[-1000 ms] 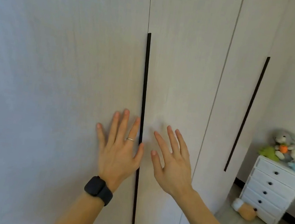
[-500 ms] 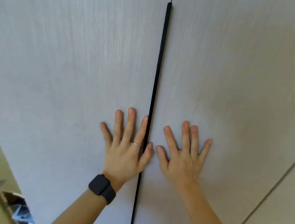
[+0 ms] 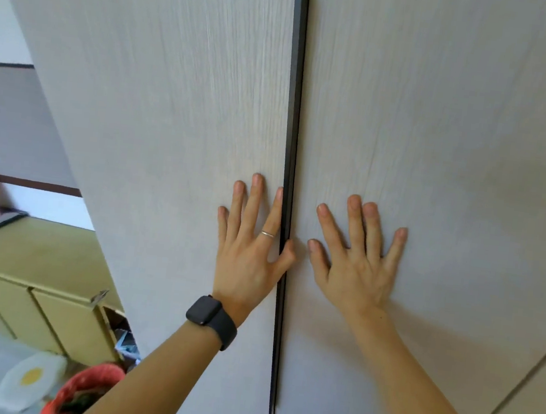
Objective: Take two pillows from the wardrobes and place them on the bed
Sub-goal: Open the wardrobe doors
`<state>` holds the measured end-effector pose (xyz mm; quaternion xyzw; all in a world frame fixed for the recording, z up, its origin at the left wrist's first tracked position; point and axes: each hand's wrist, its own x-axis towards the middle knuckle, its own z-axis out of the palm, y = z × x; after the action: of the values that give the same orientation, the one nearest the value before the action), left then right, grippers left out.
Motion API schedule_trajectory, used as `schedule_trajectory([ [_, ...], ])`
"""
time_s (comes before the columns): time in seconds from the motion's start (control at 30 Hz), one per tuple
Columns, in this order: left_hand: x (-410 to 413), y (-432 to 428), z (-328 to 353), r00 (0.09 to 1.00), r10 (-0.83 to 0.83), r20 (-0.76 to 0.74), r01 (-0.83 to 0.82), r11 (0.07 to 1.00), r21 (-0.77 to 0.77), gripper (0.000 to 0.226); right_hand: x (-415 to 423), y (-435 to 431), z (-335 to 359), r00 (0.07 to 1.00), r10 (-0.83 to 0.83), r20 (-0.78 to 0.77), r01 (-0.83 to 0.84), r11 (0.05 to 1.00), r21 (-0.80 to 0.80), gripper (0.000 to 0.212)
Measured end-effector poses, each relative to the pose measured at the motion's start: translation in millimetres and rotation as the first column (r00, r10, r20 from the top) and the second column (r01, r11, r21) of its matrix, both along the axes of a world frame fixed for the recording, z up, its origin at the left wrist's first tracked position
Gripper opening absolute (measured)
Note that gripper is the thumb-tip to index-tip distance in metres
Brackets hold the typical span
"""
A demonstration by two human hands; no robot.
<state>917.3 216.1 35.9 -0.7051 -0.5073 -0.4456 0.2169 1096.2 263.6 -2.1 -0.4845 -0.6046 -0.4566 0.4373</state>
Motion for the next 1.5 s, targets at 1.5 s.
schedule_trajectory([
  [1.5, -251.1, -345.3, 60.9, 0.679, 0.538, 0.499, -0.563, 0.818, -0.115, 0.044, -364.7, -261.5, -31.7, 0.19, 0.883, -0.429, -0.884, -0.036, -0.465, 0.101],
])
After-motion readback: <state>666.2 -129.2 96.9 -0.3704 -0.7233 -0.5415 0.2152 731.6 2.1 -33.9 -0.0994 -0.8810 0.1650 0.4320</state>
